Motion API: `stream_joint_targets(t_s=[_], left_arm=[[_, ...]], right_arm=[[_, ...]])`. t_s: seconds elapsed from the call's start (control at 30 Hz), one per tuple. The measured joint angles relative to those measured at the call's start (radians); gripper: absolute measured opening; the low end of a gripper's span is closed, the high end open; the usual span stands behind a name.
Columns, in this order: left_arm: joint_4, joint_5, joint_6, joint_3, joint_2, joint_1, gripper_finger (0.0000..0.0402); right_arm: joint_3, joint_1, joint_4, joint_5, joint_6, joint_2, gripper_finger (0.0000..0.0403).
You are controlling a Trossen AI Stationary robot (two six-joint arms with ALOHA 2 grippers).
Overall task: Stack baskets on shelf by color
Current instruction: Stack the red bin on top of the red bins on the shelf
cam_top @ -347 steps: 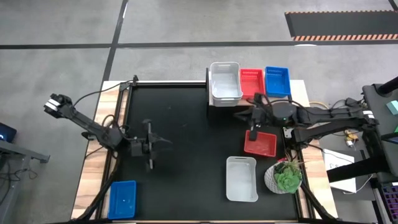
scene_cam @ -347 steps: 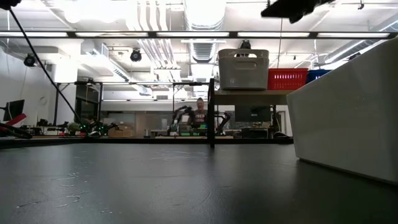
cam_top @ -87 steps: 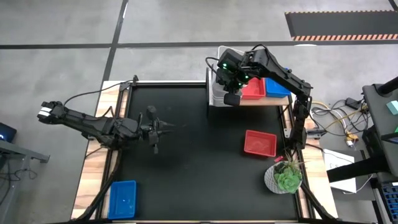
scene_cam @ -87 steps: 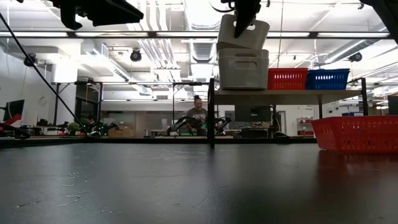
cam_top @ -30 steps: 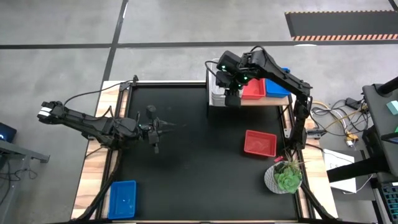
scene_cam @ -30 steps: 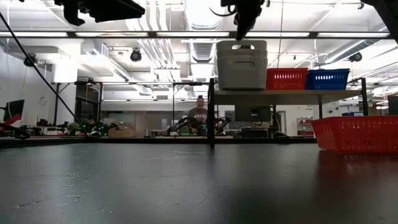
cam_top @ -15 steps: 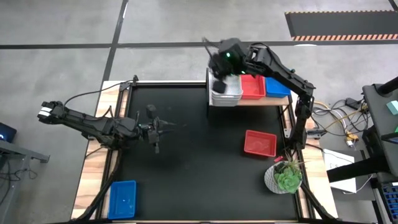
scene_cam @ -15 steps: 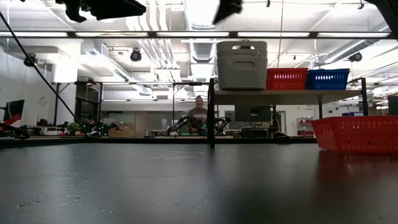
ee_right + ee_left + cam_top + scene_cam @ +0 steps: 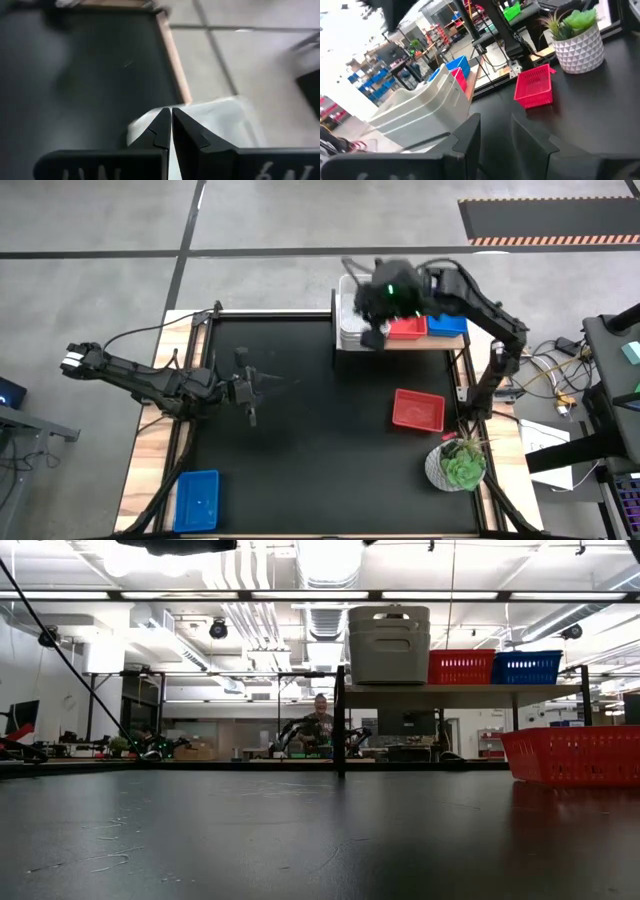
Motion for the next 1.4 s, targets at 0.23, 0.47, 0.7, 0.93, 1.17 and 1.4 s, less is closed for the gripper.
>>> stream_joint_targets(t_s=[0.23,0.47,0.7,0.93,1.17,1.4], left_arm=[[0.061,0.054,-0.223,0.0,0.083,0.0,0.0092],[0.161,0.144,-0.445,0.023,0.25,-0.04,0.0092],[0.262,0.143,-0.554,0.06,0.414,-0.092,0.0092],[0.405,0.142,-0.544,0.063,0.51,-0.105,0.0092],[0.446,0.138,-0.537,0.063,0.528,-0.104,0.0092],[0.463,0.119,-0.462,0.063,0.524,-0.101,0.0092]], right_arm=[[-0.102,0.289,-0.15,-0.051,0.135,-0.106,0.0008],[-0.407,0.544,0.034,-0.045,0.27,-0.214,0.0008],[-0.739,0.638,0.178,0.022,0.58,-0.293,0.0009],[-1.006,0.654,0.175,0.035,0.885,-0.344,0.0047],[-1.206,0.652,0.173,0.097,1.17,-0.338,0.0112],[-1.313,0.65,0.189,0.243,1.572,-0.32,0.0133]])
